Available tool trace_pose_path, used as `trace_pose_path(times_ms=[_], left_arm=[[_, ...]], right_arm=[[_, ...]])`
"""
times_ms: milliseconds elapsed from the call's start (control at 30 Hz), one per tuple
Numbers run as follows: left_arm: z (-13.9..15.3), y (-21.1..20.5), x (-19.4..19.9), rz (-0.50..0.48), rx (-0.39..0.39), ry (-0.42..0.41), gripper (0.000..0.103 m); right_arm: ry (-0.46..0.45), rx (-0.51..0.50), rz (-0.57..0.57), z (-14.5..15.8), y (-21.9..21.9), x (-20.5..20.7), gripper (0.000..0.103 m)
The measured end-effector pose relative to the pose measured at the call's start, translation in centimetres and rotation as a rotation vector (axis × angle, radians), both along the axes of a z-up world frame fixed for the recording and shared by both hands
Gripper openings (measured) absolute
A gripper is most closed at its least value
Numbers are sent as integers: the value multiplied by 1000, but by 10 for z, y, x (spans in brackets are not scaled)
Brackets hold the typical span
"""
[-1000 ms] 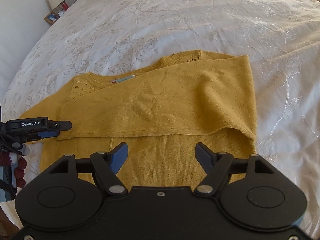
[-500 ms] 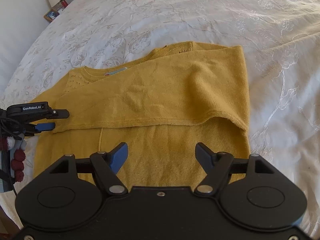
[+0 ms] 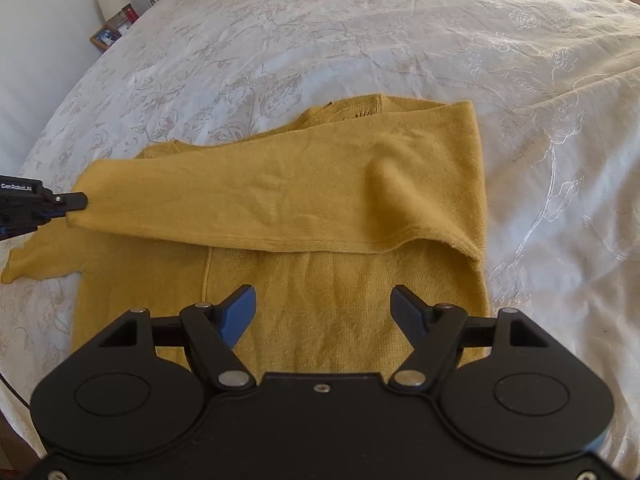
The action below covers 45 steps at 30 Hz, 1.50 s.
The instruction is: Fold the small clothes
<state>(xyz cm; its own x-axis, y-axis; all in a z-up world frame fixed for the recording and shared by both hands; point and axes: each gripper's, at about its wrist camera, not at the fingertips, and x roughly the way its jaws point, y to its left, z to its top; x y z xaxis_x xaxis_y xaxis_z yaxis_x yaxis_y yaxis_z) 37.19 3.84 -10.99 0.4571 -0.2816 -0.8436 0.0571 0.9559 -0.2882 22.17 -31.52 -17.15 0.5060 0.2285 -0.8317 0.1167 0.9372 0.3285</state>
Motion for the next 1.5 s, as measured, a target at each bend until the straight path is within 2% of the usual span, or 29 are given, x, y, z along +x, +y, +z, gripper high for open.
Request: trace_pose_path(times_ms=[100, 200, 267, 300, 367, 400, 433, 533, 600, 700, 833, 1033, 1167, 1300, 1400, 1500], left_arm=[[-9, 3, 11, -39, 50, 0, 6], [-22, 1, 17, -65, 47, 44, 7], [-29, -3, 19, -81, 72, 49, 8], [-32, -5, 18, -85, 95, 48, 12], [-40, -3, 18, -85, 125, 64, 27], [-43, 0, 17, -79, 136, 71, 38], [-47, 4, 16, -69, 155, 78, 44], [-54, 18, 8, -5, 258, 101, 52], [-55, 31, 1, 49, 298, 101, 56], [-55, 50, -8, 104, 338, 118, 56], [-45, 66, -22, 138, 293, 108, 56], [-34, 64, -22, 100, 209, 83, 64], [-19, 45, -5, 83, 211, 20, 66], [0, 26, 4, 174, 217, 6, 66], [19, 12, -5, 227, 121, -1, 66], [28, -5, -19, 192, 91, 13, 66]], right_arm=[[0, -1, -12, 0, -5, 4, 76], [-19, -10, -5, 1, -6, 15, 76], [-39, -8, -7, 1, -8, 25, 76], [-45, -4, -9, -1, -9, 30, 76], [-35, 8, -13, -9, -14, 40, 76], [-15, 2, -22, -16, -18, 45, 76], [15, -16, -35, -24, -22, 49, 76], [101, -76, -86, -41, -38, 57, 74], [101, -84, -110, -39, -44, 54, 75], [103, -132, -124, -28, -44, 51, 76], [43, -107, -123, -6, -35, 41, 76], [10, -50, -129, 11, -11, 30, 77], [20, -40, -123, 16, 5, 22, 77], [42, -53, -113, 23, 21, 12, 77], [47, -77, -105, 31, 34, 6, 77], [39, -103, -82, 40, 48, -1, 77]])
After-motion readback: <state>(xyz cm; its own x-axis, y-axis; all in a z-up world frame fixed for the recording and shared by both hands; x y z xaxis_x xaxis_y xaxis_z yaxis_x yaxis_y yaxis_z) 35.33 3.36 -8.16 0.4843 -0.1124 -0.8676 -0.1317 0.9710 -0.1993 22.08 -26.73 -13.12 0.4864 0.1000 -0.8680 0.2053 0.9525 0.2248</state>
